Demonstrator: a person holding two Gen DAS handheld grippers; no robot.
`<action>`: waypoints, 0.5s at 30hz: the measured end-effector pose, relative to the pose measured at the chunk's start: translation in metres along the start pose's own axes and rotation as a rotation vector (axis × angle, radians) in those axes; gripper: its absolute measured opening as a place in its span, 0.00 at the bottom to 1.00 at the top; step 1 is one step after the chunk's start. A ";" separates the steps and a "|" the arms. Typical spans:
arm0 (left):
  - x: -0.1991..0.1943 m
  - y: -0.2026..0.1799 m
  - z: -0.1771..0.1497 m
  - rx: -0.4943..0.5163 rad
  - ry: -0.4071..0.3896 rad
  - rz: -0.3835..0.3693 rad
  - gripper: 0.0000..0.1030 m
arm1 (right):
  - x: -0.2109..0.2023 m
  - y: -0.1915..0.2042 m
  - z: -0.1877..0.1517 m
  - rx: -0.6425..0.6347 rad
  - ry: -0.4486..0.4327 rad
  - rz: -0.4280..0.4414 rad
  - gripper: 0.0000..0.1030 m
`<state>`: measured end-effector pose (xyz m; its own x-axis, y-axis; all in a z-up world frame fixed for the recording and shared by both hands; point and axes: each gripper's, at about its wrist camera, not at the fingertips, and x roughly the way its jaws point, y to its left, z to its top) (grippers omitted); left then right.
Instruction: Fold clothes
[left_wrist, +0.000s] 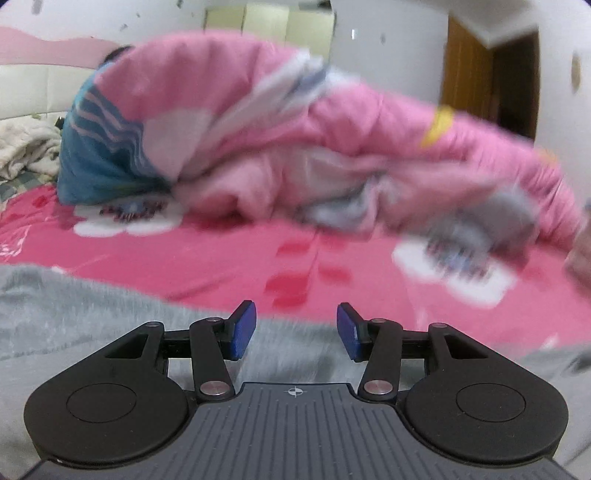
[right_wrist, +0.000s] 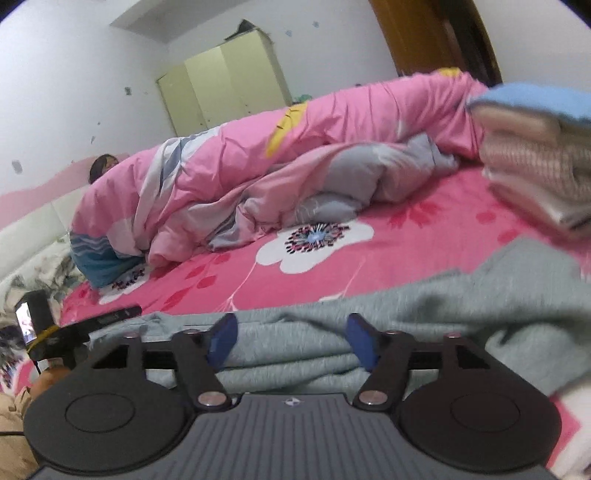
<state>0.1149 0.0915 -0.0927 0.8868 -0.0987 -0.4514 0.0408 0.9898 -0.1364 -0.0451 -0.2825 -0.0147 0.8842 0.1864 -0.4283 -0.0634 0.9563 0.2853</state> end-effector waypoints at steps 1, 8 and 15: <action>0.006 0.003 -0.004 -0.015 0.026 -0.001 0.47 | 0.003 0.000 0.002 -0.030 0.005 -0.016 0.69; 0.016 0.024 -0.008 -0.126 0.057 -0.052 0.47 | 0.055 0.001 0.021 -0.266 0.120 -0.131 0.69; 0.017 0.021 -0.010 -0.118 0.054 -0.048 0.47 | 0.113 -0.015 0.023 -0.276 0.318 -0.124 0.08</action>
<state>0.1264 0.1098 -0.1118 0.8589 -0.1546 -0.4883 0.0254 0.9651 -0.2608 0.0659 -0.2809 -0.0478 0.7092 0.0852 -0.6998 -0.1251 0.9921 -0.0060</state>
